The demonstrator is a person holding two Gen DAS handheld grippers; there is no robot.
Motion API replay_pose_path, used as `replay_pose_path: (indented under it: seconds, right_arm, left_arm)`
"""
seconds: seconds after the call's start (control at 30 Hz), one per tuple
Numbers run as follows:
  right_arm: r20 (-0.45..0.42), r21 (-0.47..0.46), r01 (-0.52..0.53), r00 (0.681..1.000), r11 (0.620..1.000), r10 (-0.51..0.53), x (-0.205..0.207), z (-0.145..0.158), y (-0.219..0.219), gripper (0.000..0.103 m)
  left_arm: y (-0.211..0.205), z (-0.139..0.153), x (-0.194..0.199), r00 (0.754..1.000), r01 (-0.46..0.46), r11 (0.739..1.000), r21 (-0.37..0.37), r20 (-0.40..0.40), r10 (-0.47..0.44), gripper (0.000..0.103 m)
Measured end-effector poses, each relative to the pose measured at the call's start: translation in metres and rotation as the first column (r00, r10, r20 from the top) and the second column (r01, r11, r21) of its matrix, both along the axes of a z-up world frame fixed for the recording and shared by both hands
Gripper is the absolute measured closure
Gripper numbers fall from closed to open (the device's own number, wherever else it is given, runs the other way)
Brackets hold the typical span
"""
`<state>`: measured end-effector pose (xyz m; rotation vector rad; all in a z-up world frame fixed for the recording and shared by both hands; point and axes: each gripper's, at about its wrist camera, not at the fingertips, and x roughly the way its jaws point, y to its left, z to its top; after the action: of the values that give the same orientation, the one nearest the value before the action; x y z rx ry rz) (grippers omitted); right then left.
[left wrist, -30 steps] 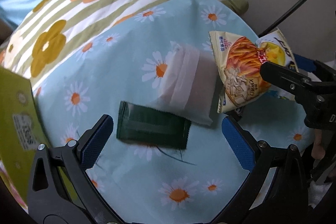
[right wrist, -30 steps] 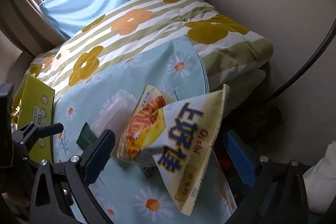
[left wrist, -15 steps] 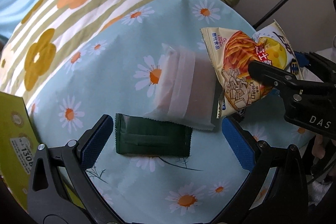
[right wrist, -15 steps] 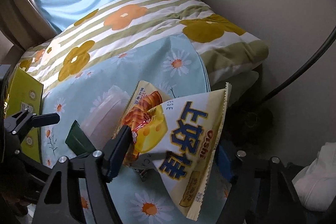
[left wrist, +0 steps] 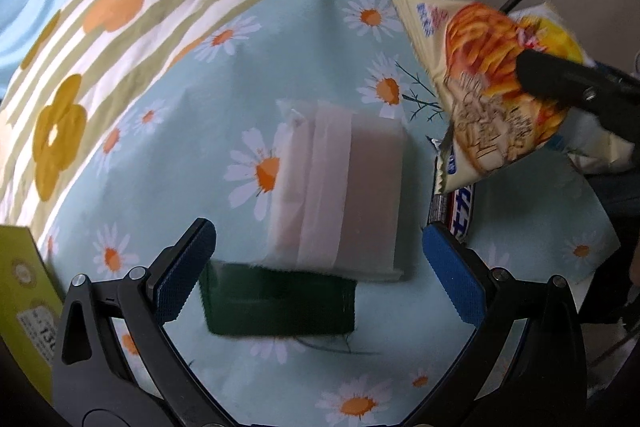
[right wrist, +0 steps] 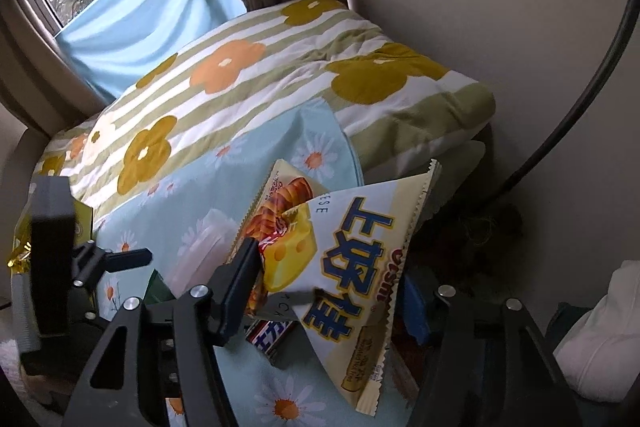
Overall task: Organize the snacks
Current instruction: 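Grasp the Oishi bag with the right tool while the left tool grasps the white packet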
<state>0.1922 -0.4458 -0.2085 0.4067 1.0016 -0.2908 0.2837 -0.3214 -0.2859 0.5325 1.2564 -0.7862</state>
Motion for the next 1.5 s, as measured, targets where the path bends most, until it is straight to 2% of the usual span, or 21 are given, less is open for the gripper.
replay_pose_path:
  seconds: [0.27,0.33,0.47,0.6,0.83,1.0,1.23,1.37,1.5]
  right_arm:
    - [0.012,-0.009,-0.009,1.000,1.000,0.009,0.000,0.002,-0.002,0.044]
    - [0.014,-0.013,-0.013,1.000,1.000,0.013,0.000,0.003,-0.003,0.044]
    - [0.013,-0.007,-0.018,1.000,1.000,0.018,0.000,0.002,-0.003,0.044]
    - [0.012,-0.006,-0.028,1.000,1.000,0.028,0.001,0.002,-0.002,0.044]
    - [0.032,-0.005,-0.043,0.999,0.999,0.043,-0.003,0.007,-0.001,0.044]
    - [0.064,-0.011,-0.063,0.996,0.998,0.063,-0.006,0.021,-0.003,0.044]
    - [0.134,-0.035,-0.121,0.983,0.992,0.125,-0.005,0.054,0.002,0.044]
    - [0.182,-0.049,-0.185,0.965,0.982,0.190,-0.001,0.076,0.013,0.044]
    - [0.230,-0.052,-0.261,0.936,0.964,0.266,0.011,0.094,0.030,0.044]
  left_arm:
    - [-0.015,-0.020,0.004,0.999,0.040,0.999,0.033,0.012,-0.041,0.003]
    - [-0.017,-0.023,0.005,0.999,0.047,0.998,0.037,0.013,-0.048,0.013]
    - [-0.020,-0.026,0.006,0.997,0.066,0.996,0.060,0.023,-0.068,0.020]
    - [-0.023,-0.021,0.003,0.996,0.084,0.995,0.049,0.034,-0.086,0.042]
    - [-0.020,-0.016,0.006,0.999,0.041,0.998,0.036,0.008,-0.042,0.043]
    - [-0.014,0.005,0.006,0.999,0.005,1.000,-0.001,0.032,-0.005,0.043]
    - [0.004,0.044,0.003,0.992,-0.097,0.994,-0.054,0.072,0.100,0.043]
    - [0.028,0.076,0.002,0.975,-0.189,0.976,-0.107,0.094,0.199,0.043]
    - [0.062,0.107,0.001,0.942,-0.296,0.944,-0.143,0.121,0.314,0.043]
